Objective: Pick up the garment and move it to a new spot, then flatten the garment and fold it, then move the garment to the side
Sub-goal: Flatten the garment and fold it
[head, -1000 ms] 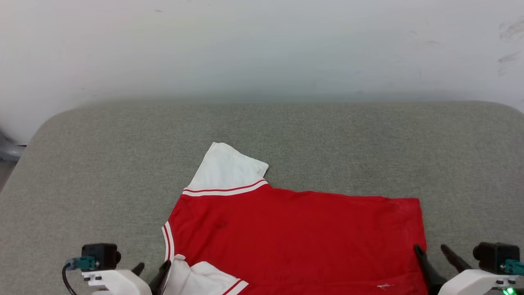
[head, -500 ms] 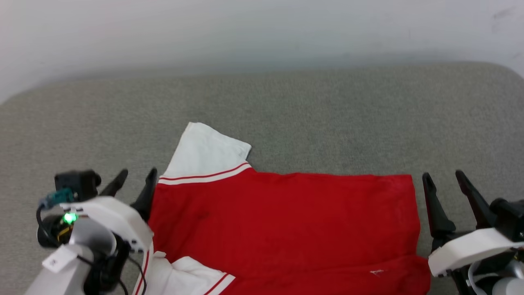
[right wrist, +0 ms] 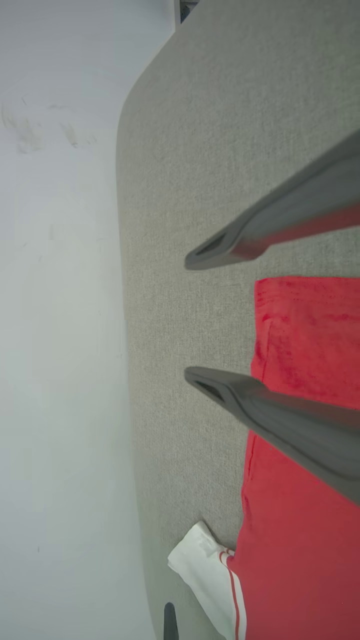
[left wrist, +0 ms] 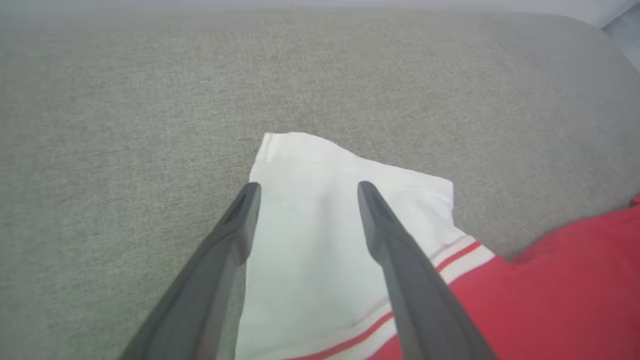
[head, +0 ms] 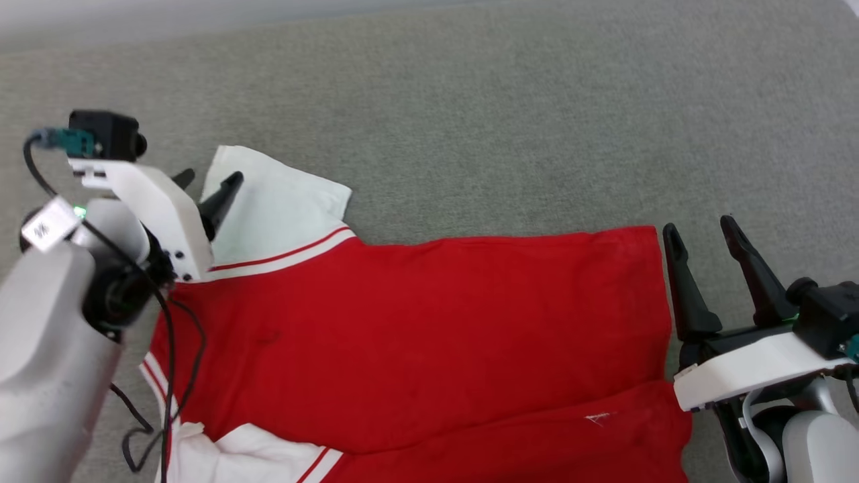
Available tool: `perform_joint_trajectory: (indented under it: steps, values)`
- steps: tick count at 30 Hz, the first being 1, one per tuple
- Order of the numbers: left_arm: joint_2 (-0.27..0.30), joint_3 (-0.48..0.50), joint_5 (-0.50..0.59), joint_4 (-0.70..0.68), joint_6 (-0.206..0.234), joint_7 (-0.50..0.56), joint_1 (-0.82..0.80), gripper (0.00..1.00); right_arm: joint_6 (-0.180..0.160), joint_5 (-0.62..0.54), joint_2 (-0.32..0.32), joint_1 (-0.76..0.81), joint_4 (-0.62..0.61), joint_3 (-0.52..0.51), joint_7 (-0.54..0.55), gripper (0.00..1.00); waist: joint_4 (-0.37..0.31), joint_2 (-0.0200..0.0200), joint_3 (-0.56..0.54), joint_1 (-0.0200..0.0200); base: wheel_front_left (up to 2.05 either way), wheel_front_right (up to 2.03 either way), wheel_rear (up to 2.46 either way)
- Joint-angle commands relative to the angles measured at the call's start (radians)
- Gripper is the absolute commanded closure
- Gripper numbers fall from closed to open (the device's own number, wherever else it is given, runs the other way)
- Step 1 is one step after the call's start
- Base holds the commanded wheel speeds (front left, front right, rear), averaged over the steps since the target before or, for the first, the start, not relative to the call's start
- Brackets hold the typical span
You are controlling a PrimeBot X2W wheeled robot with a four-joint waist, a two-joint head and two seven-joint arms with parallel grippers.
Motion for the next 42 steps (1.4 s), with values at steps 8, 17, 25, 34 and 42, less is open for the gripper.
perform_joint_trajectory:
  steps: [8,17,25,34,42]
  values:
    - [0.038,-0.012,-0.047,0.143,-0.033,0.188,-0.152,0.00,-0.001,0.056,0.011,-0.047,0.063,0.015,-0.036,0.00,-0.084,0.0000,0.095,-0.0002,0.00,0.00,0.00]
    - [0.015,-0.082,-0.103,0.257,-0.008,0.465,-0.151,1.00,-0.001,0.094,0.012,-0.073,0.143,0.004,-0.067,0.00,-0.115,0.0000,0.126,-0.0002,0.00,0.00,0.00]
    - [0.006,-0.083,-0.060,0.252,0.022,0.394,-0.193,1.00,-0.001,0.223,-0.039,-0.124,0.199,-0.011,0.065,0.00,-0.109,0.0000,0.106,-0.0002,0.00,0.00,0.00]
    - [-0.020,-0.076,-0.059,0.195,0.014,0.346,-0.254,1.00,-0.001,0.365,-0.206,-0.209,0.291,0.036,0.403,0.00,-0.032,0.0000,0.062,-0.0002,0.00,0.00,0.00]
    - [-0.040,-0.095,-0.044,0.093,0.002,0.323,-0.258,1.00,-0.001,0.398,-0.283,-0.300,0.300,0.143,0.576,0.00,0.038,0.0000,0.067,-0.0002,0.00,0.00,0.00]
